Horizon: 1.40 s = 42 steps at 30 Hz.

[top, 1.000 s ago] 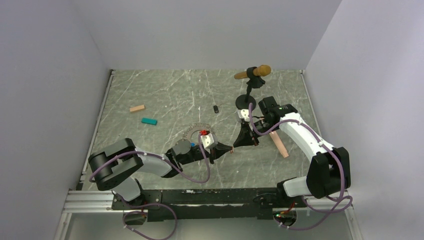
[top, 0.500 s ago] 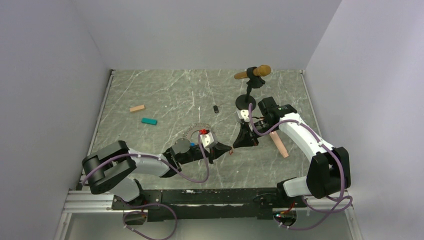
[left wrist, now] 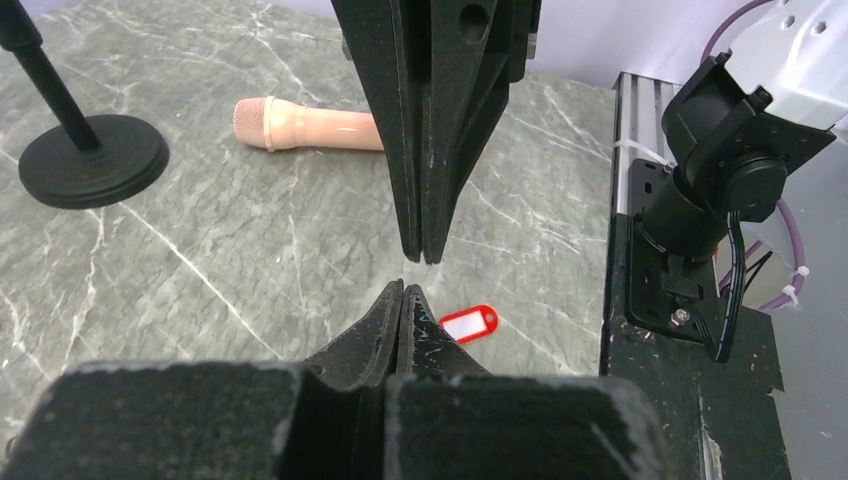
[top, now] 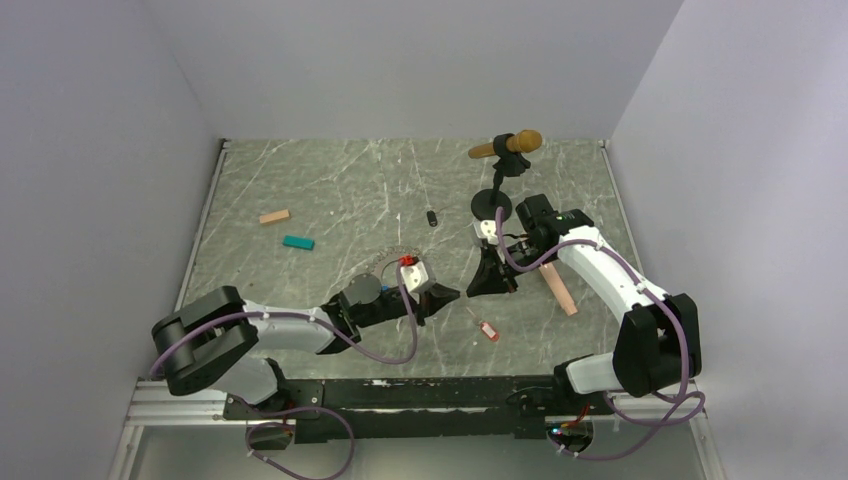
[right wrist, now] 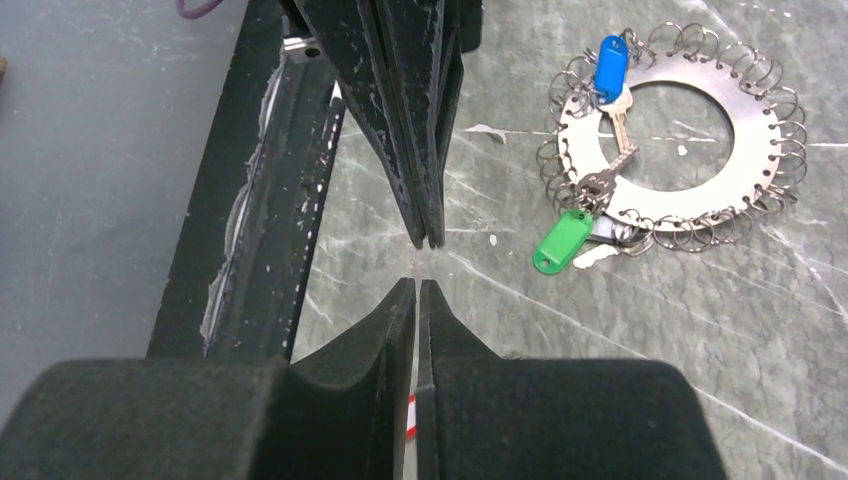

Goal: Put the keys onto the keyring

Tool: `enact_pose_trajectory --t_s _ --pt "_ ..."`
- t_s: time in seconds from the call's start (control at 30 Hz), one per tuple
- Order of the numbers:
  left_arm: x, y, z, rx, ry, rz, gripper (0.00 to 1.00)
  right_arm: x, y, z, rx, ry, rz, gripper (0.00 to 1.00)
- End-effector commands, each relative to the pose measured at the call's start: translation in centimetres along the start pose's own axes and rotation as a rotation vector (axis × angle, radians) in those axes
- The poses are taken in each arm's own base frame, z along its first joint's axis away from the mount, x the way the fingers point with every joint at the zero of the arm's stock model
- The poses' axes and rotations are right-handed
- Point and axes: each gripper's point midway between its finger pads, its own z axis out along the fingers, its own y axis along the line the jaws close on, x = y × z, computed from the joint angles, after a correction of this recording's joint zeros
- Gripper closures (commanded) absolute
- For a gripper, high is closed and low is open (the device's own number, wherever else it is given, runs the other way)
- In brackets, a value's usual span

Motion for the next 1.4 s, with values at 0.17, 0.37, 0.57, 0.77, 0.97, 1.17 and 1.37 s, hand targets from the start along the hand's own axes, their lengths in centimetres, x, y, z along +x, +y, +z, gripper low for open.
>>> enact_pose_trajectory --t_s 0.17,0.37,0.57,0.77,0.97,1.17,1.37 --pt "1.6 0.7 -4.0 -0.089 0.028 -0.041 0.99 2.9 -2.2 -2.8 0.157 0.083 0.03 0.65" --pt "2.8 2.4 -6.2 -0.217 0.077 -0.05 0.54 7.8 -0.3 -2.1 0.058 0.209 -0.008 0.53" --pt "2.6 4.9 -8.3 -0.376 0.052 -0.04 0.2 9.2 -1.1 0.2 0.063 0.367 -0.101 0.49" --pt "3.5 5.8 -9.8 -0.424 0.053 -0.019 0.12 11.0 -2.2 2.3 0.081 0.524 -0.107 0.51" --pt "4.4 6.0 -10.4 -0.427 0.076 -0.012 0.12 12.8 -2.3 2.9 0.095 0.621 -0.095 0.45" --pt "4.5 6.1 -11.0 -0.443 0.057 -0.034 0.12 14.0 -1.8 3.0 0.098 0.679 -0.111 0.44" --pt "4.4 6.1 -11.0 -0.447 0.05 -0.047 0.12 14.4 -1.8 3.0 0.117 0.702 -0.142 0.47"
